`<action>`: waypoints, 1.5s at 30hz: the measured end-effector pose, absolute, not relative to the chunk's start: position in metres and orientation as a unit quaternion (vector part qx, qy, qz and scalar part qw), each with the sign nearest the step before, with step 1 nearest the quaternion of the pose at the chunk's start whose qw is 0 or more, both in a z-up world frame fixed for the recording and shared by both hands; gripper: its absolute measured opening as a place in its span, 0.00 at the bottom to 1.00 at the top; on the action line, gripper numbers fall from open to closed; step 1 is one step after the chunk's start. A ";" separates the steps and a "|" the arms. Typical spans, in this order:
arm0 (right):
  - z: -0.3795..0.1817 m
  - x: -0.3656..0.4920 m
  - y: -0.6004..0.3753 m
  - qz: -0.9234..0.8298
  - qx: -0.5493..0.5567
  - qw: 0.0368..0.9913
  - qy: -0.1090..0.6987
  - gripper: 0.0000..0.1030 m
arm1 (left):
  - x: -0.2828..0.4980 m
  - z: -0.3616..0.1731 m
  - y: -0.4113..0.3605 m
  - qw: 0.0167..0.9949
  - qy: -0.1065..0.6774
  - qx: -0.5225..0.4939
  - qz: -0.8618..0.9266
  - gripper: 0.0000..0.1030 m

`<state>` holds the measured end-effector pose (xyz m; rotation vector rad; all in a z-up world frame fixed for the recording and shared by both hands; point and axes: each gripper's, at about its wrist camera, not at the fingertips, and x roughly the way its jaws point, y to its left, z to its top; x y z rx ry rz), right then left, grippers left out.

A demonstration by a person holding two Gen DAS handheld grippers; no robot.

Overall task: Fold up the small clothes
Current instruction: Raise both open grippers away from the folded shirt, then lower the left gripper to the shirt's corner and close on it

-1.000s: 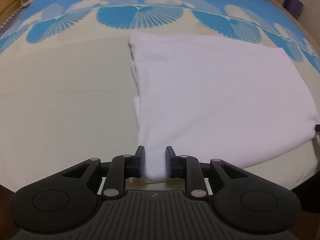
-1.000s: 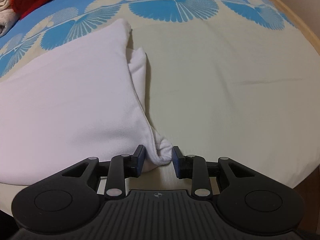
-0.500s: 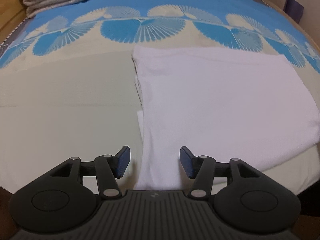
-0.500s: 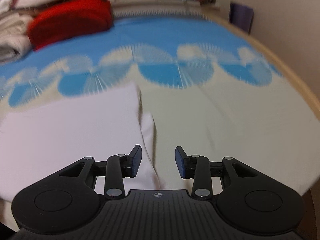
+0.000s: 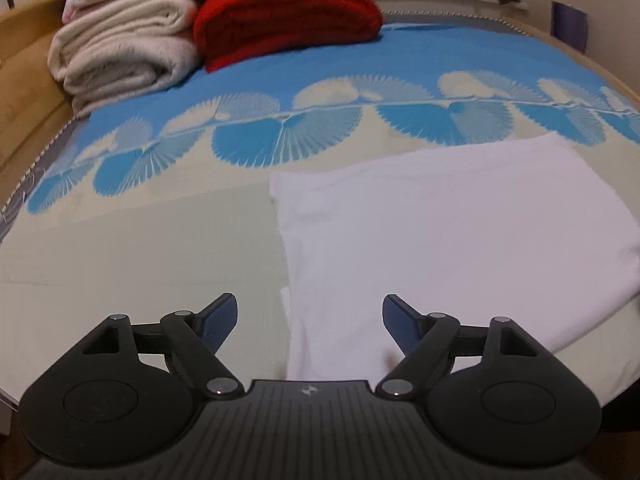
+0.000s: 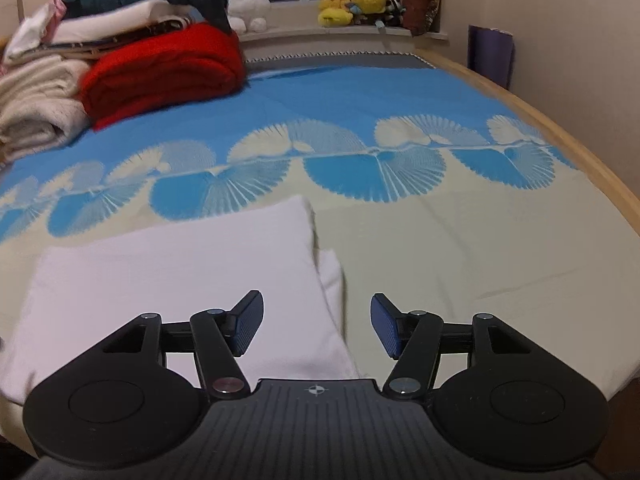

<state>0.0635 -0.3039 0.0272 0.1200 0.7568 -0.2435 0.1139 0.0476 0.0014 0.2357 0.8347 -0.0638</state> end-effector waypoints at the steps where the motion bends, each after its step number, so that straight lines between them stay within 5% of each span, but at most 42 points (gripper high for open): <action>1: 0.026 0.064 -0.305 -0.119 0.064 0.921 0.366 0.60 | 0.107 0.008 0.042 0.907 0.400 0.122 -0.040 0.82; 7: 0.021 0.065 -0.311 -0.110 0.069 0.917 0.376 0.60 | 0.083 0.017 0.024 0.907 0.410 0.069 -0.065 0.83; 22: 0.018 0.056 -0.329 -0.101 0.080 0.912 0.390 0.60 | 0.109 -0.076 0.105 0.814 0.549 -0.165 0.089 0.83; 45: 0.010 0.054 -0.327 -0.105 0.065 0.903 0.411 0.60 | 0.111 -0.075 0.102 0.824 0.537 -0.156 0.086 0.83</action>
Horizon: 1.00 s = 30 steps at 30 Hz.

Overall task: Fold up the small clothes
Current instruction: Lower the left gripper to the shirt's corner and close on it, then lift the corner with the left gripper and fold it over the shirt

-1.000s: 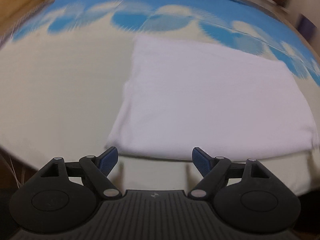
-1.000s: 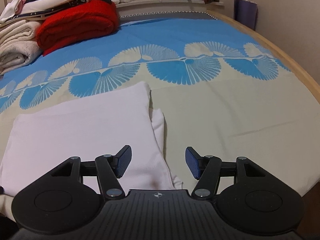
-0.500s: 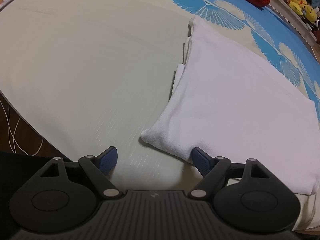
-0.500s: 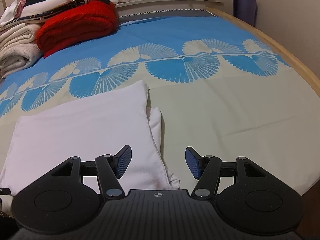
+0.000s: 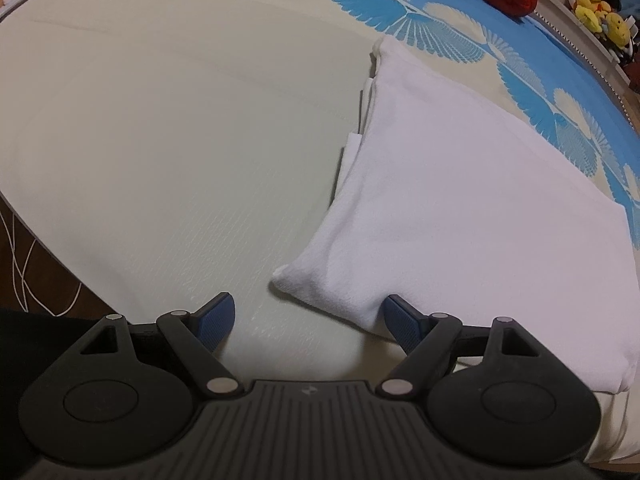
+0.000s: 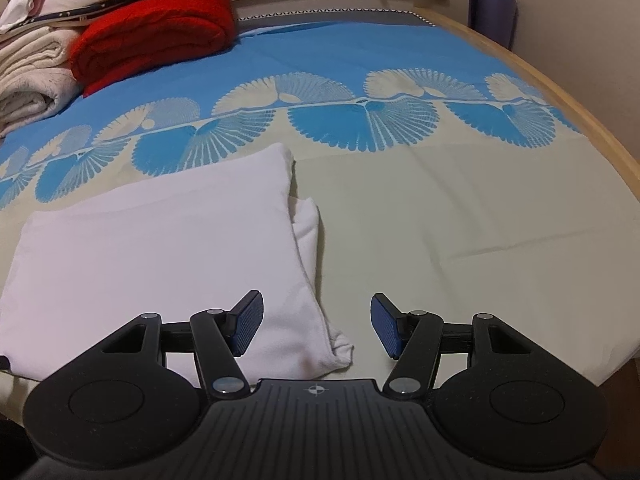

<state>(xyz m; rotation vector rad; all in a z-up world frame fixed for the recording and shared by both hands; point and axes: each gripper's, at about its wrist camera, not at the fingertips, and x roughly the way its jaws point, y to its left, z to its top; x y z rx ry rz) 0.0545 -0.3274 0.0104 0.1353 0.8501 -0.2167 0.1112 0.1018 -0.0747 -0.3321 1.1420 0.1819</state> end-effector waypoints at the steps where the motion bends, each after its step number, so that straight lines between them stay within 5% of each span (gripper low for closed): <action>1: 0.011 0.054 -0.328 -0.107 0.065 0.903 0.411 0.60 | 0.112 -0.074 0.101 0.825 0.536 -0.158 0.085 0.83; 9: 0.005 0.056 -0.323 -0.117 0.043 0.899 0.419 0.60 | 0.115 -0.073 0.098 0.833 0.523 -0.167 0.061 0.76; 20: 0.002 0.052 -0.312 -0.116 -0.001 0.902 0.415 0.60 | 0.118 -0.064 0.099 0.844 0.506 -0.172 0.051 0.19; 30: -0.001 0.055 -0.309 -0.122 -0.010 0.901 0.417 0.60 | 0.108 -0.042 0.108 0.854 0.482 -0.176 0.086 0.14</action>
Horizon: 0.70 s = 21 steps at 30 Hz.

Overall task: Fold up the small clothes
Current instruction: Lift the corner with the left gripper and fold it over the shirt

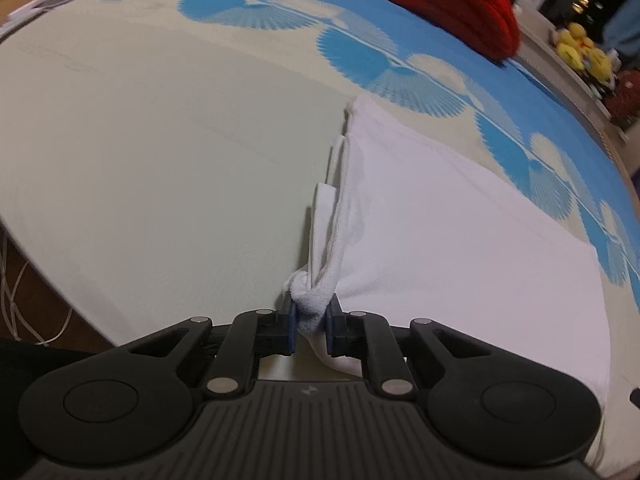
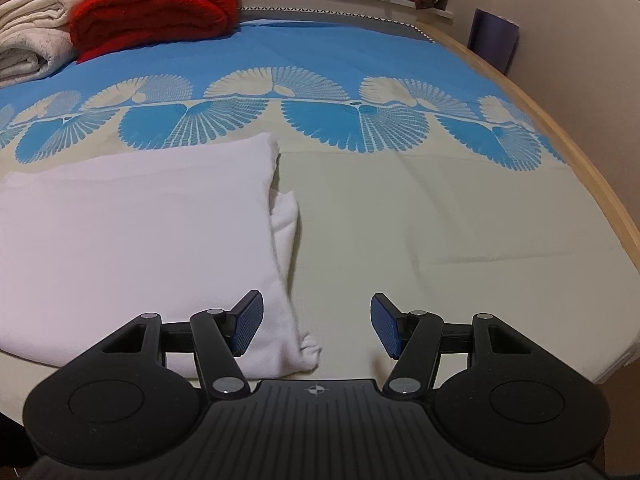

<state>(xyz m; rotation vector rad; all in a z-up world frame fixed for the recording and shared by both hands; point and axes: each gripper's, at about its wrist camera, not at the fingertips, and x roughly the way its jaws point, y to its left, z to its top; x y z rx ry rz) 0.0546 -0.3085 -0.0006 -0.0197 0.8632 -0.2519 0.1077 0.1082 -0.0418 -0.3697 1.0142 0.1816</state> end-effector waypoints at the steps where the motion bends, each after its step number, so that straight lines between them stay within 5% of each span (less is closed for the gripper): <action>1: -0.001 0.055 -0.308 -0.121 -0.011 0.900 0.418 0.60 | 0.107 -0.042 0.110 0.852 0.485 -0.177 0.091 0.14; 5: -0.001 0.057 -0.307 -0.120 -0.012 0.900 0.419 0.60 | 0.110 -0.052 0.117 0.835 0.503 -0.203 0.089 0.23; 7: -0.001 0.058 -0.307 -0.121 -0.010 0.900 0.419 0.60 | 0.111 -0.057 0.119 0.829 0.510 -0.214 0.089 0.44; 15: 0.000 0.056 -0.314 -0.127 -0.001 0.899 0.418 0.60 | 0.116 -0.067 0.111 0.826 0.521 -0.194 0.096 0.44; 21: 0.000 0.056 -0.316 -0.132 0.005 0.898 0.420 0.60 | 0.116 -0.064 0.108 0.835 0.514 -0.173 0.092 0.24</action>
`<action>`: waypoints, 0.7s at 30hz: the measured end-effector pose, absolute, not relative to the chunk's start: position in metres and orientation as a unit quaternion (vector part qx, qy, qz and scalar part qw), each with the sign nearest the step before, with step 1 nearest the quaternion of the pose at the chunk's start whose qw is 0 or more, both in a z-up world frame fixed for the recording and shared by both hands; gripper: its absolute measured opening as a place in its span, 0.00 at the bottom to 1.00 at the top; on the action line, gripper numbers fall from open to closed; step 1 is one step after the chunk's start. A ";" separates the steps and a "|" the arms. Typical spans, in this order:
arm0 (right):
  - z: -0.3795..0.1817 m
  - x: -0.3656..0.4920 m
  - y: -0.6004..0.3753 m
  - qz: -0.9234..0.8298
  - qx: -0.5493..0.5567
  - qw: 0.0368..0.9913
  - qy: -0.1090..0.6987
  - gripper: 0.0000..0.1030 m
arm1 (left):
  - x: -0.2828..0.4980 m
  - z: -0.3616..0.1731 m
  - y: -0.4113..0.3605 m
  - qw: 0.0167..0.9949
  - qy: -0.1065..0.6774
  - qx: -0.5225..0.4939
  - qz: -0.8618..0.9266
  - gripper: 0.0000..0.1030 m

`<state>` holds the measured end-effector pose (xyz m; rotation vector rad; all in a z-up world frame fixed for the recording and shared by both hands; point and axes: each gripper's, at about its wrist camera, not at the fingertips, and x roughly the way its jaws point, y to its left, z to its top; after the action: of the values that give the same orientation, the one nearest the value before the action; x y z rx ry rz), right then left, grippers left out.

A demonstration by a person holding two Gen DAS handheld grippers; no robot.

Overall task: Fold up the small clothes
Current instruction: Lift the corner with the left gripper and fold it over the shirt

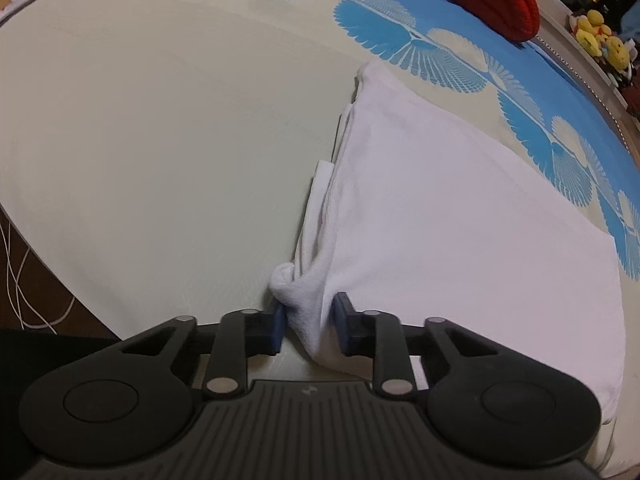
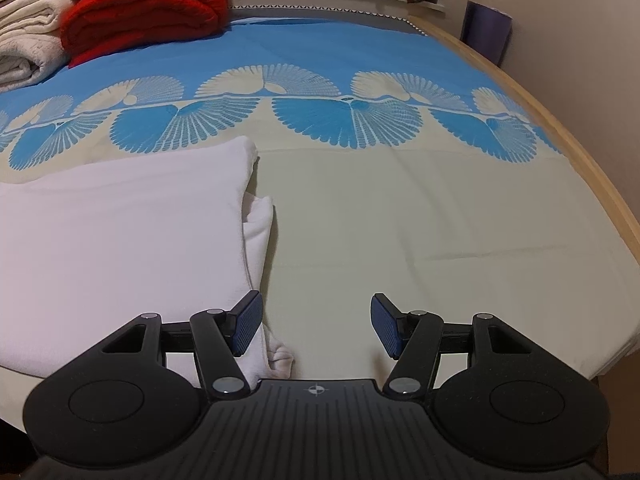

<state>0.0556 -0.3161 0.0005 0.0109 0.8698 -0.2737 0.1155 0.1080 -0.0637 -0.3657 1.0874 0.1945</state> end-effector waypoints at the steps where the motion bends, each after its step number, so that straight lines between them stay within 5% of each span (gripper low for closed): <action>1: 0.000 0.056 -0.316 -0.132 0.004 0.898 0.420 0.60 | 0.115 -0.063 0.106 0.837 0.512 -0.170 0.092 0.23; 21: 0.007 0.056 -0.320 -0.138 0.022 0.902 0.409 0.60 | 0.104 -0.046 0.085 0.870 0.477 -0.094 0.079 0.14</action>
<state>0.0564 -0.3197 0.0066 0.0454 0.8464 -0.2852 0.1035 0.0852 -0.0456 -0.1961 0.9979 0.1648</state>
